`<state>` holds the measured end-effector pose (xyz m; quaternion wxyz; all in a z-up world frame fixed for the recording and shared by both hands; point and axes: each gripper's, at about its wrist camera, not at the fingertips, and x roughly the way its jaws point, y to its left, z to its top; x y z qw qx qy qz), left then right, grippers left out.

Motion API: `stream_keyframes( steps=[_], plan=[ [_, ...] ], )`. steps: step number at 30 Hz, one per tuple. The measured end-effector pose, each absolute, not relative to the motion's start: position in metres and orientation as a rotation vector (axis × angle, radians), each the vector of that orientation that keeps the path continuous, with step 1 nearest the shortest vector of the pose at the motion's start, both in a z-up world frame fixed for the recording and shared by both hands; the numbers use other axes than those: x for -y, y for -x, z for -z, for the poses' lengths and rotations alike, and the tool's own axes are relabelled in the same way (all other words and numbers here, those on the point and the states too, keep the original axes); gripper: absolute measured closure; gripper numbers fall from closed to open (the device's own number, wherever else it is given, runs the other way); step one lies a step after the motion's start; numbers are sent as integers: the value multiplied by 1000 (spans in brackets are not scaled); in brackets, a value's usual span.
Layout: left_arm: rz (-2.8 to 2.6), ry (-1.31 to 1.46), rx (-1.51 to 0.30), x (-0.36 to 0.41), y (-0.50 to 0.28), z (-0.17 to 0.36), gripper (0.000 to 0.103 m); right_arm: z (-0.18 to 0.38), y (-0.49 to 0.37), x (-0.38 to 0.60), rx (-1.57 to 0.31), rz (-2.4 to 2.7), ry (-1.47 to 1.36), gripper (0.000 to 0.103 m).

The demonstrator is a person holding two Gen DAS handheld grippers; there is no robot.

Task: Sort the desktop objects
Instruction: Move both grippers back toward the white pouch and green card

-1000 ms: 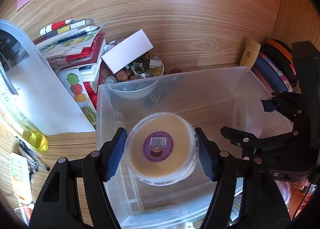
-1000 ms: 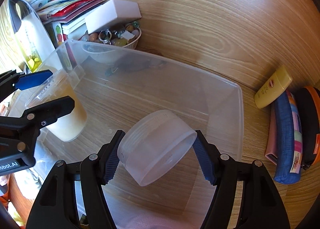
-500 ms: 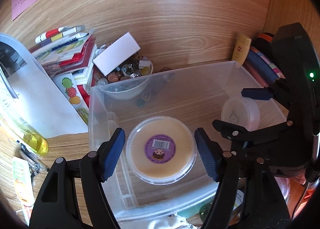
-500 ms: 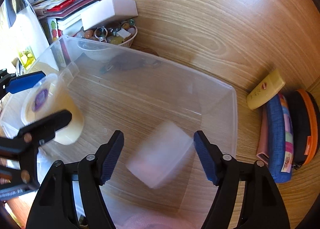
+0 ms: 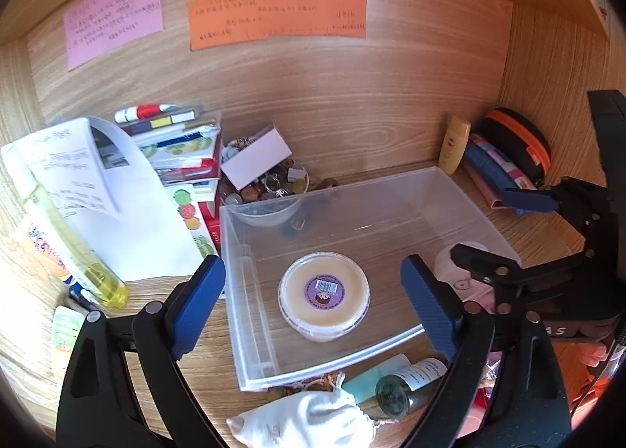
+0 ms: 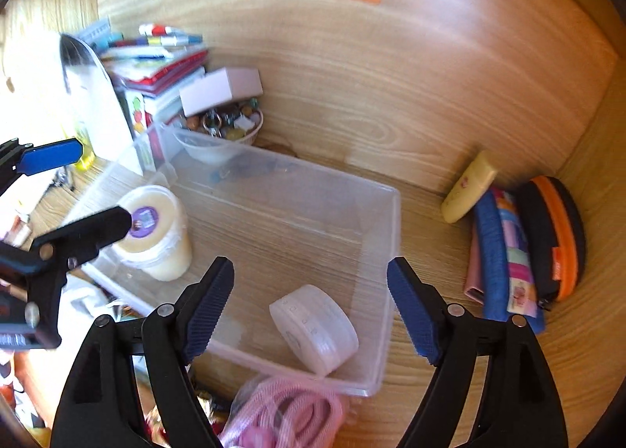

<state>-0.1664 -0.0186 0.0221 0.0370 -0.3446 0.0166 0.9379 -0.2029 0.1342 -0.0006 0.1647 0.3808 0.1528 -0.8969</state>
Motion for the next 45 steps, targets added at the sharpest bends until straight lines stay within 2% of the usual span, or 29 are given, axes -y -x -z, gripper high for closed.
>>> stream_keyframes(
  steps=[7, 12, 19, 31, 39, 45],
  plan=[
    [-2894, 985, 15, 29, 135, -37, 5, -23, 163, -154, -363, 2625, -961, 16],
    [-2908, 948, 35, 37, 112, -43, 3, -30, 134, -168, -326, 2664, -907, 15],
    [-2927, 992, 34, 49, 89, -33, 2, -29, 101, -195, -283, 2709, -879, 11],
    [-2860, 1239, -56, 49, 66, 29, 2, 18, 69, -231, -337, 2700, -1020, 9],
    [-2749, 1344, -96, 39, 61, 60, 2, 52, 59, -237, -304, 2610, -1134, 9],
    [-2705, 1415, -50, 39, 75, 77, 2, 72, 55, -238, -276, 2567, -1184, 9]
  ],
)
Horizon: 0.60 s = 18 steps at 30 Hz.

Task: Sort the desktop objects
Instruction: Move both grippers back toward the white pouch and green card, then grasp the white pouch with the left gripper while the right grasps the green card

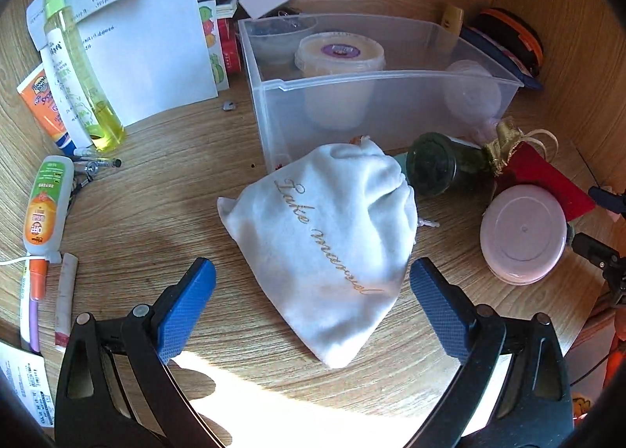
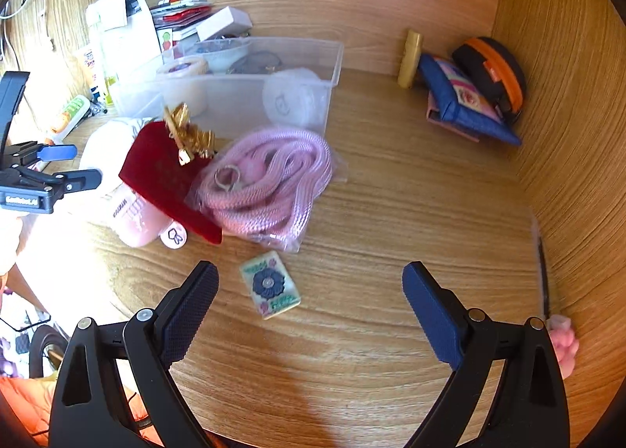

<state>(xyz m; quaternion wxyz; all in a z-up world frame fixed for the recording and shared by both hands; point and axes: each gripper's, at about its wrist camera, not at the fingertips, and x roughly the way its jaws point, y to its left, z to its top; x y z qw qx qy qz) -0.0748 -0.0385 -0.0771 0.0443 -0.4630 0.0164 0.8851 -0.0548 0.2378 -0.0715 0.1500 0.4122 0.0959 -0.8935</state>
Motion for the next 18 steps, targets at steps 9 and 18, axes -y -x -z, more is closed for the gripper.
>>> stream_keyframes(
  steps=[9, 18],
  plan=[
    [-2665, 1478, -11, 31, 98, 90, 2, 89, 60, -232, -297, 2487, -1234, 42],
    [-2682, 1446, -66, 24, 102, 90, 7, 87, 64, -234, -247, 2437, -1221, 81]
  ],
)
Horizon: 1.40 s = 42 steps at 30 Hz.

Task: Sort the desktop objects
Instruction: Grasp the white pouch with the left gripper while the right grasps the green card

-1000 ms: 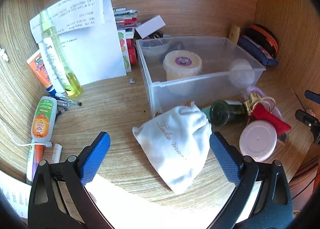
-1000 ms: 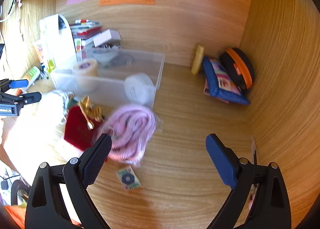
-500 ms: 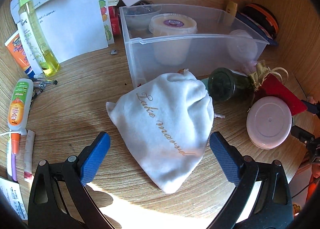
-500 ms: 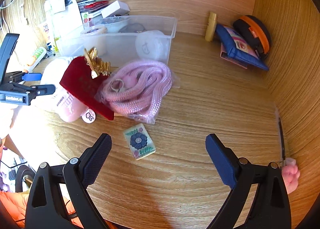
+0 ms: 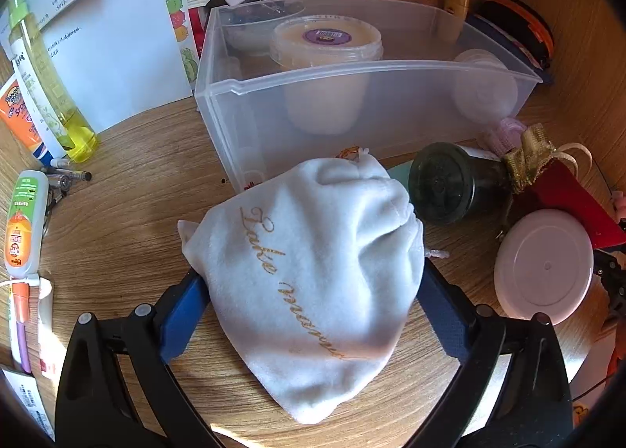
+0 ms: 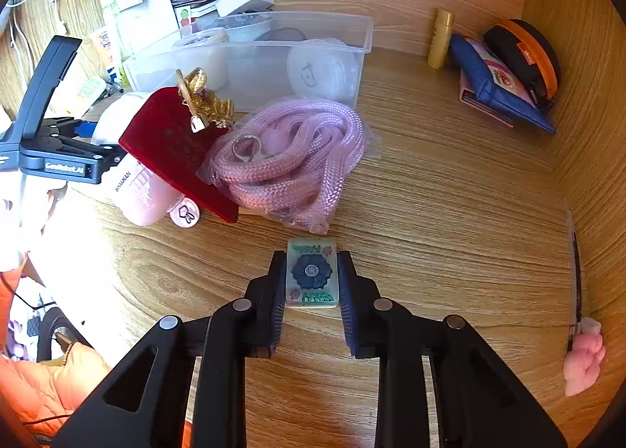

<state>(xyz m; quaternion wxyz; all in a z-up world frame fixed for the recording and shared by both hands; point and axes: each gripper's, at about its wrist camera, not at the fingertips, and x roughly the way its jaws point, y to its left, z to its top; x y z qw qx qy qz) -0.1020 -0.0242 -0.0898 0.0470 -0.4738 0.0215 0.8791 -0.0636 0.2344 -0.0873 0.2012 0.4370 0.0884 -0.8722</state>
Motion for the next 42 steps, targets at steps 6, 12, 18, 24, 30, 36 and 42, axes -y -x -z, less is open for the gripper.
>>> stream_keyframes(
  steps=[6, 12, 18, 24, 30, 36, 42],
  plan=[
    [-2707, 1399, -43, 32, 95, 86, 34, 78, 63, -242, -191, 2471, -1199, 81],
    [-2736, 1360, 37, 50, 79, 78, 44, 55, 65, -252, -131, 2533, -1142, 81],
    [-2783, 1265, 71, 55, 68, 53, 44, 31, 74, -253, -84, 2565, -1070, 81],
    [-2819, 1161, 52, 59, 63, 21, 44, 15, 86, -242, -65, 2560, -1012, 81],
    [-2802, 1094, 52, 55, 72, -2, 44, 4, 103, -228, -60, 2534, -981, 81],
    [-2756, 1043, 30, 37, 84, -18, 44, -6, 120, -212, -69, 2520, -954, 81],
    [-2683, 1014, 22, 17, 102, -30, 44, -12, 139, -197, -82, 2510, -944, 81]
  ],
)
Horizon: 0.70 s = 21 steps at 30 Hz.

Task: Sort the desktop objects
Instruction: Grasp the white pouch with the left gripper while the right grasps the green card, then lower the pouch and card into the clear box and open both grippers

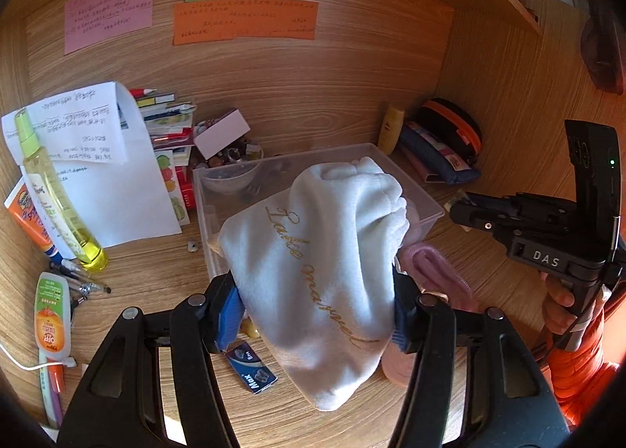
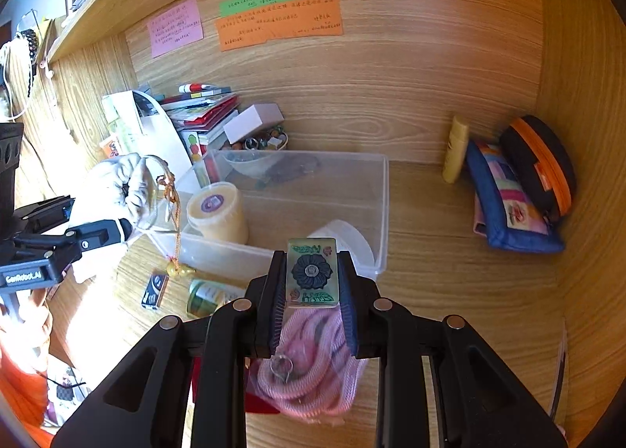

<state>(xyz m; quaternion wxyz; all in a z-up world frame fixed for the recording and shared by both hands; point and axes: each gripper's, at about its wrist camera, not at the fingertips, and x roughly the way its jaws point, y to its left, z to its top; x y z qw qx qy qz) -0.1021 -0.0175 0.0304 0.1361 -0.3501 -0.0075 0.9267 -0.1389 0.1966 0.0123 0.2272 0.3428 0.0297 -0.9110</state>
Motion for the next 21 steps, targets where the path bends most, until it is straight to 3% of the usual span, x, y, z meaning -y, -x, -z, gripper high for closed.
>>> stream_keyframes(
  steps=[21],
  plan=[
    [-2561, 1093, 51, -10, 191, -25, 44, 1, 210, -156, -135, 2447, -1047, 81]
  ],
)
